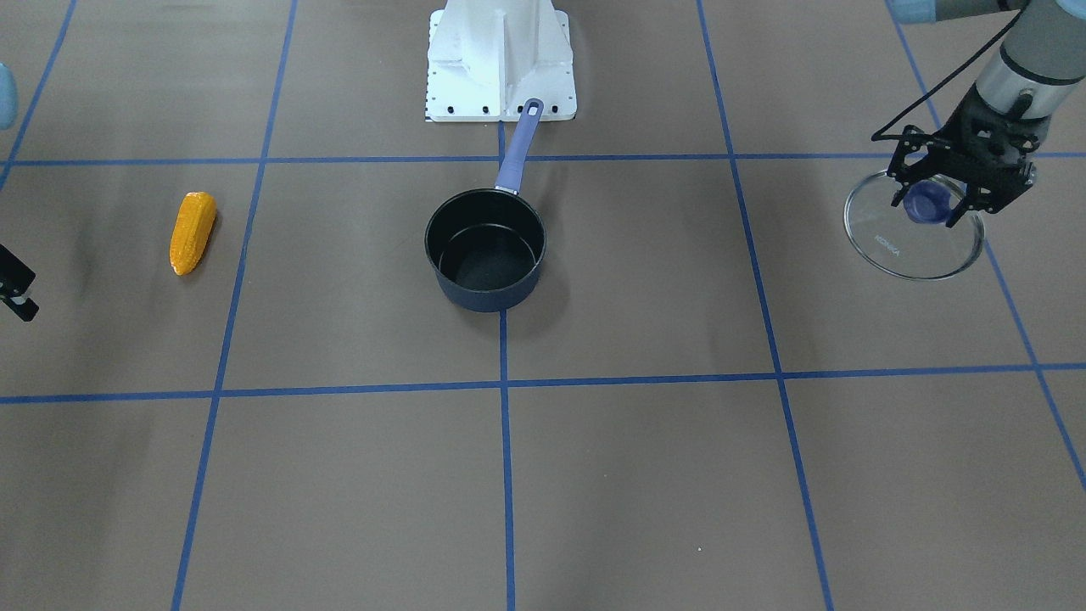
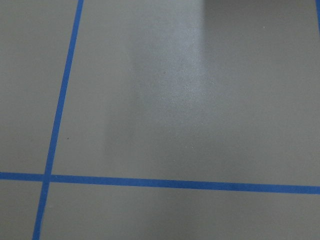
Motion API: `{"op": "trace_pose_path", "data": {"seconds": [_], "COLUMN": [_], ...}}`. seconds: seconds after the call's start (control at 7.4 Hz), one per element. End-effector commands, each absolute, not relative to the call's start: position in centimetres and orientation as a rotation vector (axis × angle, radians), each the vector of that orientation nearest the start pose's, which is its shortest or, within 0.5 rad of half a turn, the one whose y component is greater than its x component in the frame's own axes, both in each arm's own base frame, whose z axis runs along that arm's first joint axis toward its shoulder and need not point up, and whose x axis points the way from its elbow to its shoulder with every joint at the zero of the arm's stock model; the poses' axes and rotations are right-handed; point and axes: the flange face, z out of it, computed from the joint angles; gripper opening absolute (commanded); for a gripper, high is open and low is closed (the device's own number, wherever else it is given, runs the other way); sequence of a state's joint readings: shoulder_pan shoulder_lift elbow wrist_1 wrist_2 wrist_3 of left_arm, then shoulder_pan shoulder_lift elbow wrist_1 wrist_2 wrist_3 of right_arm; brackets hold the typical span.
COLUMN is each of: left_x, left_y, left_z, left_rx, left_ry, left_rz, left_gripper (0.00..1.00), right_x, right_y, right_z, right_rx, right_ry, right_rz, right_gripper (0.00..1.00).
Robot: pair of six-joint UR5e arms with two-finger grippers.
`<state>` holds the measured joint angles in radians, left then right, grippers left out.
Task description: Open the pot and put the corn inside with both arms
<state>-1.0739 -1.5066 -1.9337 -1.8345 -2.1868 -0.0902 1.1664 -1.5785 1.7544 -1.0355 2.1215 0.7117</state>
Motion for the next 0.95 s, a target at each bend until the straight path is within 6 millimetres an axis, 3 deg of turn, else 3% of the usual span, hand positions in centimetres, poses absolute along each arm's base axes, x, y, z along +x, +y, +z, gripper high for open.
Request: {"op": "trace_pose_path", "data": {"seconds": [0.0, 0.41, 0.54, 0.81], "left_x": [15.7, 14.1, 14.6, 14.8], "left_y": [-43.9, -38.9, -38.0, -38.1], "left_z": [56.9, 58.9, 60.1, 63.3], "left_rx": [0.364, 0.34, 0.339, 0.342], "left_ry": [0.82, 0.854, 0.819, 0.793], "left_rz": [0.581, 0.468, 0.481, 0.476], "left_gripper": [0.18, 0.21, 0.24, 0.27], "right_x": [-12.9, -13.0, -13.1, -13.1], "right_y": [-50.4, -50.5, -50.4, -50.4], "right_z": [51.9, 51.9, 51.9, 51.9], "right_rx": [0.31, 0.313, 0.314, 0.314], "right_ry": [-0.807, -0.802, -0.801, -0.801], "right_rz": [0.092, 0.092, 0.091, 0.091], "right_gripper": [1.0, 1.0, 1.0, 1.0]}}
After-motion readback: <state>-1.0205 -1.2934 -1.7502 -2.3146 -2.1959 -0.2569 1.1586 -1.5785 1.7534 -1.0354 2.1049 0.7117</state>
